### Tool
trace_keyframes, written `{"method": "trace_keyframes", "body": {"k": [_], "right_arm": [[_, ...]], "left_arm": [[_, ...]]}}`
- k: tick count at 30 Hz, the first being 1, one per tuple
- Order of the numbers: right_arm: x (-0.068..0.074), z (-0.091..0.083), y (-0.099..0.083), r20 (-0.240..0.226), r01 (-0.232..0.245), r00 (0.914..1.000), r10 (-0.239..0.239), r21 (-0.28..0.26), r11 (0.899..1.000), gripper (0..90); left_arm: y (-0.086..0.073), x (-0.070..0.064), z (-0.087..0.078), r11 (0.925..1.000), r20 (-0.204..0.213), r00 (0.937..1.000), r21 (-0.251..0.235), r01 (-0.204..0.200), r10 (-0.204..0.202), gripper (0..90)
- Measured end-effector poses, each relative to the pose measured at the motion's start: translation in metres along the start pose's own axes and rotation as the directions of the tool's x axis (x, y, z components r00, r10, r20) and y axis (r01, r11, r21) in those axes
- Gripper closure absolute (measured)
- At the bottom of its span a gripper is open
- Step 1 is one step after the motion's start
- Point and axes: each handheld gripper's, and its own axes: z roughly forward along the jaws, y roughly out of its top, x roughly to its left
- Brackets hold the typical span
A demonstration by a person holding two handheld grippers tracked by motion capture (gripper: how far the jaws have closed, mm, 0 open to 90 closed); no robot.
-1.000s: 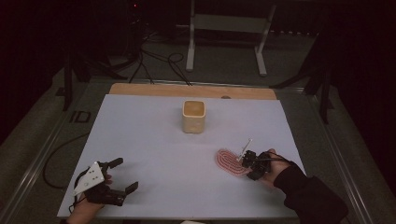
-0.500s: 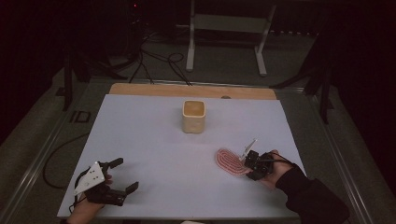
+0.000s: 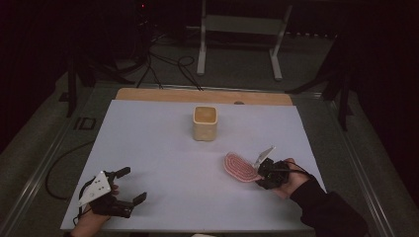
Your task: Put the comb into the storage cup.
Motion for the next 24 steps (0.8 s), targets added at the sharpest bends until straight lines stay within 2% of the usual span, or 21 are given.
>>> {"method": "trace_keyframes", "body": {"k": [1, 3, 4, 5, 6, 7, 9, 10, 11, 14, 15, 17, 18, 19, 20, 21, 23, 24], "right_arm": [[0.001, -0.001, 0.001, -0.003, 0.017, 0.9999, -0.017, -0.011, 1.000, 70.7], [0.003, -0.004, 0.004, -0.020, 0.004, 0.9998, -0.005, -0.040, 0.999, 70.6], [0.004, -0.006, 0.005, -0.020, 0.015, 0.9997, -0.017, -0.060, 0.998, 70.7], [0.005, -0.008, 0.007, -0.021, 0.001, 0.9998, -0.002, -0.082, 0.997, 70.7], [0.006, -0.009, 0.008, -0.034, 0.010, 0.9993, -0.013, -0.092, 0.996, 70.6], [0.007, -0.012, 0.010, -0.024, 0.006, 0.9997, -0.009, -0.124, 0.992, 70.7], [0.008, -0.016, 0.014, -0.035, 0.001, 0.9994, -0.007, -0.161, 0.987, 70.7], [0.009, -0.018, 0.015, -0.023, -0.002, 0.9997, -0.002, -0.194, 0.981, 70.7], [0.009, -0.020, 0.018, -0.038, -0.005, 0.9993, -0.003, -0.208, 0.978, 70.7], [0.010, -0.025, 0.025, -0.033, -0.008, 0.9994, -0.001, -0.272, 0.962, 70.7], [0.011, -0.028, 0.027, -0.016, -0.004, 0.9999, -0.001, -0.302, 0.953, 70.8], [0.012, -0.031, 0.033, -0.016, -0.012, 0.9999, 0.006, -0.351, 0.936, 70.8], [0.014, -0.034, 0.036, 0.013, -0.012, 0.9998, 0.018, -0.384, 0.923, 70.8], [0.015, -0.036, 0.039, 0.019, -0.019, 0.9994, 0.029, -0.409, 0.912, 70.8], [0.015, -0.038, 0.042, 0.019, -0.013, 0.9996, 0.023, -0.425, 0.905, 70.8], [0.016, -0.039, 0.045, 0.044, -0.008, 0.9985, 0.031, -0.451, 0.893, 70.8], [0.015, -0.042, 0.051, 0.047, -0.008, 0.9983, 0.035, -0.478, 0.878, 70.8], [0.014, -0.043, 0.054, 0.061, -0.012, 0.9969, 0.050, -0.504, 0.863, 70.8]], "left_arm": [[0.000, 0.000, 0.000, 1.0000, 0.000, 1.0000, 0.000, 0.001, -0.001, 0.0], [0.000, 0.000, 0.000, 1.0000, 0.000, 1.0000, 0.000, 0.001, -0.001, 0.0], [0.000, 0.000, 0.000, 1.0000, 0.000, 1.0000, 0.000, 0.001, -0.001, 0.0], [0.000, 0.000, 0.000, 1.0000, 0.000, 1.0000, -0.001, 0.001, -0.001, 0.0], [0.000, 0.000, 0.000, 1.0000, 0.001, 1.0000, -0.001, 0.001, -0.001, 0.0], [0.000, 0.000, 0.000, 1.0000, 0.000, 1.0000, -0.001, -0.001, 0.001, 0.0], [0.000, 0.000, 0.000, 1.0000, 0.001, 1.0000, 0.000, -0.001, 0.001, 0.0], [0.000, 0.000, 0.000, 1.0000, 0.001, 1.0000, -0.001, -0.001, 0.001, 0.0], [0.000, 0.000, 0.000, 1.0000, 0.001, 1.0000, -0.001, 0.000, 0.000, 0.0], [0.000, 0.000, 0.000, 1.0000, 0.001, 1.0000, 0.000, 0.000, 0.000, 0.0], [0.000, 0.000, 0.000, 1.0000, 0.001, 1.0000, 0.000, 0.000, 0.000, 0.0], [0.000, 0.000, 0.000, 1.0000, 0.002, 1.0000, -0.001, 0.002, -0.002, 0.0], [0.000, 0.000, 0.000, 1.0000, 0.002, 1.0000, -0.001, 0.001, -0.001, 0.0], [0.000, 0.000, 0.000, 1.0000, 0.002, 1.0000, -0.002, 0.001, -0.001, 0.0], [0.000, 0.000, 0.000, 1.0000, 0.002, 1.0000, -0.002, 0.002, -0.002, 0.0], [0.000, 0.000, 0.000, 1.0000, 0.002, 1.0000, -0.002, 0.001, -0.001, 0.0], [0.000, 0.000, 0.000, 1.0000, 0.003, 1.0000, -0.002, 0.001, -0.001, 0.0], [0.000, 0.000, 0.000, 1.0000, 0.002, 1.0000, -0.002, 0.001, -0.001, 0.0]]}}
